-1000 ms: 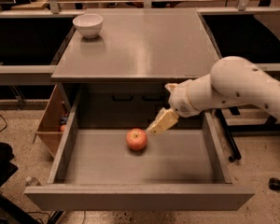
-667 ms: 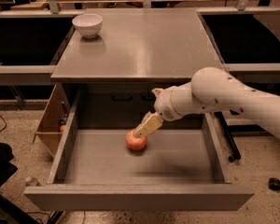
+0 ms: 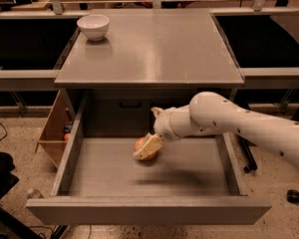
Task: Pick apple from top drawer and place on counter
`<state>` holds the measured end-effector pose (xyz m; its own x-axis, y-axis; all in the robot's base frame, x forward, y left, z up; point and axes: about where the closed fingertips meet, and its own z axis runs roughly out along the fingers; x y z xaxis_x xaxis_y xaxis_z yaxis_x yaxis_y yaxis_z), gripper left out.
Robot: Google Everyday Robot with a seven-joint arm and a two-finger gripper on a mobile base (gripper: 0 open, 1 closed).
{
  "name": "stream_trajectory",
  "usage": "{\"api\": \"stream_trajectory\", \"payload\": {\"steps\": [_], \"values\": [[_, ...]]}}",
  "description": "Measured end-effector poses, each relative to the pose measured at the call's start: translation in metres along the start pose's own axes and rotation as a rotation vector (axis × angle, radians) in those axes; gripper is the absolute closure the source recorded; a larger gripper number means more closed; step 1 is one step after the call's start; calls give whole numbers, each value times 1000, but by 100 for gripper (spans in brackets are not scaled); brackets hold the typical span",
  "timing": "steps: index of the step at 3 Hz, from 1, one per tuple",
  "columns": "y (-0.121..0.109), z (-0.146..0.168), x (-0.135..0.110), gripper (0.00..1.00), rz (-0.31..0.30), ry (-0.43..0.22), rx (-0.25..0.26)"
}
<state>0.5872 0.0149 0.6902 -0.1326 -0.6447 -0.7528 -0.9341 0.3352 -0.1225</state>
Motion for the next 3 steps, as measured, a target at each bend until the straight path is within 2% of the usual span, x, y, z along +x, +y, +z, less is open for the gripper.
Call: {"api": "stream_trajectory", "payload": {"steps": [1, 2, 3], "values": [[1, 20, 20, 0, -43, -65, -18], [0, 31, 31, 0, -70, -85, -36], [1, 41, 38, 19, -110, -65, -66]]}}
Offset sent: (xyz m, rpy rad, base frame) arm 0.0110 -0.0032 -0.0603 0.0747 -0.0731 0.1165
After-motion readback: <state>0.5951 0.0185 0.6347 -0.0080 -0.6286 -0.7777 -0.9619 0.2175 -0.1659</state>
